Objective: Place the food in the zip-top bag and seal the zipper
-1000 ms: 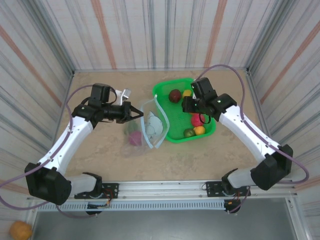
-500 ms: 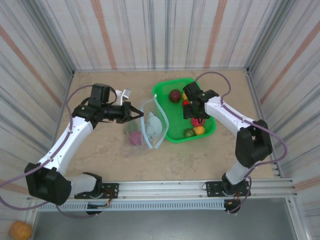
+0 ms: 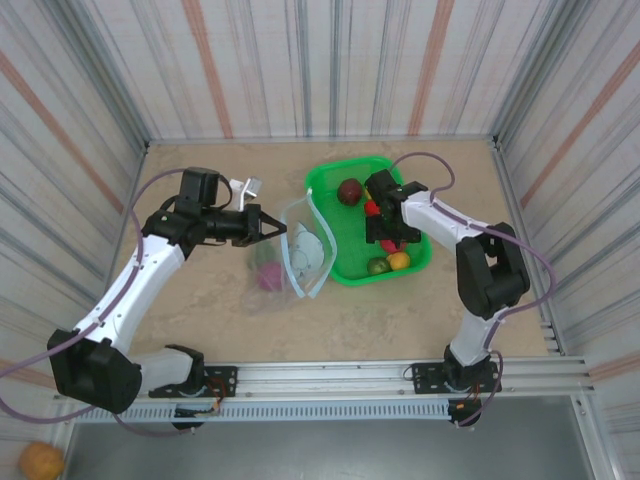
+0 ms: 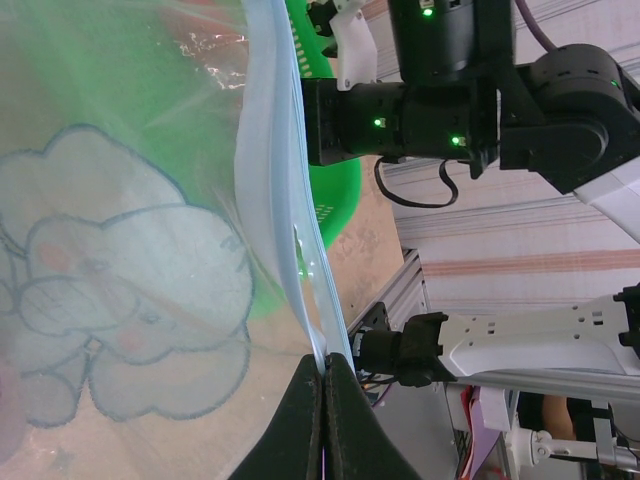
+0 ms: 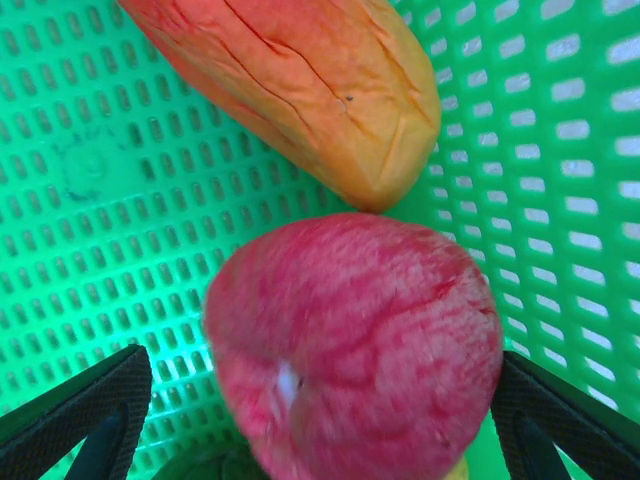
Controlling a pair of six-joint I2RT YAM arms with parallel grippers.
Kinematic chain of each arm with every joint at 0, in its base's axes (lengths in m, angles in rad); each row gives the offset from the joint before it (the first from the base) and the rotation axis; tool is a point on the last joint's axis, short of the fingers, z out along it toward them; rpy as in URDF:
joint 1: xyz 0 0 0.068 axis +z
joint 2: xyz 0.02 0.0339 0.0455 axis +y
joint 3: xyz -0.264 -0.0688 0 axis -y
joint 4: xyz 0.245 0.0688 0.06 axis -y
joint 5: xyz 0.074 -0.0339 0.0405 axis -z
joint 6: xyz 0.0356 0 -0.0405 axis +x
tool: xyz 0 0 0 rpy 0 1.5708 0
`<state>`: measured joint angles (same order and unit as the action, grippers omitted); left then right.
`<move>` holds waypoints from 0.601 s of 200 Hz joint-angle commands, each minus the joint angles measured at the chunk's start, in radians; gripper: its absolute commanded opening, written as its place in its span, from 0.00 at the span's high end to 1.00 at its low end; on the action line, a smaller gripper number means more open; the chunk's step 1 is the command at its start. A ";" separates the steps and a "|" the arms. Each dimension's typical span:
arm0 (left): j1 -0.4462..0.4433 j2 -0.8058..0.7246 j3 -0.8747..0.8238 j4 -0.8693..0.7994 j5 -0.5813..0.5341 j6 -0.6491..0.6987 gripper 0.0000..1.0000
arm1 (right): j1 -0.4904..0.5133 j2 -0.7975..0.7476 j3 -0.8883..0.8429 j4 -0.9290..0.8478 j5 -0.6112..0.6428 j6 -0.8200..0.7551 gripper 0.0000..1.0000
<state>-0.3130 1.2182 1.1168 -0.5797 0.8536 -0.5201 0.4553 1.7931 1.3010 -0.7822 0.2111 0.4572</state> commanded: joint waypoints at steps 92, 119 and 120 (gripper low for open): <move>0.009 -0.024 0.001 -0.049 0.007 0.034 1.00 | -0.002 0.057 0.030 0.058 -0.054 -0.019 0.29; 0.009 -0.024 0.007 -0.057 0.001 0.038 1.00 | 0.003 0.001 0.022 0.050 -0.044 -0.023 0.32; 0.009 -0.024 0.008 -0.057 0.001 0.039 1.00 | 0.003 -0.001 0.022 0.049 -0.043 -0.023 0.32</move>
<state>-0.3130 1.2179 1.1168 -0.6044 0.8532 -0.5091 0.4530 1.8381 1.3102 -0.7216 0.1783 0.4507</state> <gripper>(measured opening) 0.048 0.734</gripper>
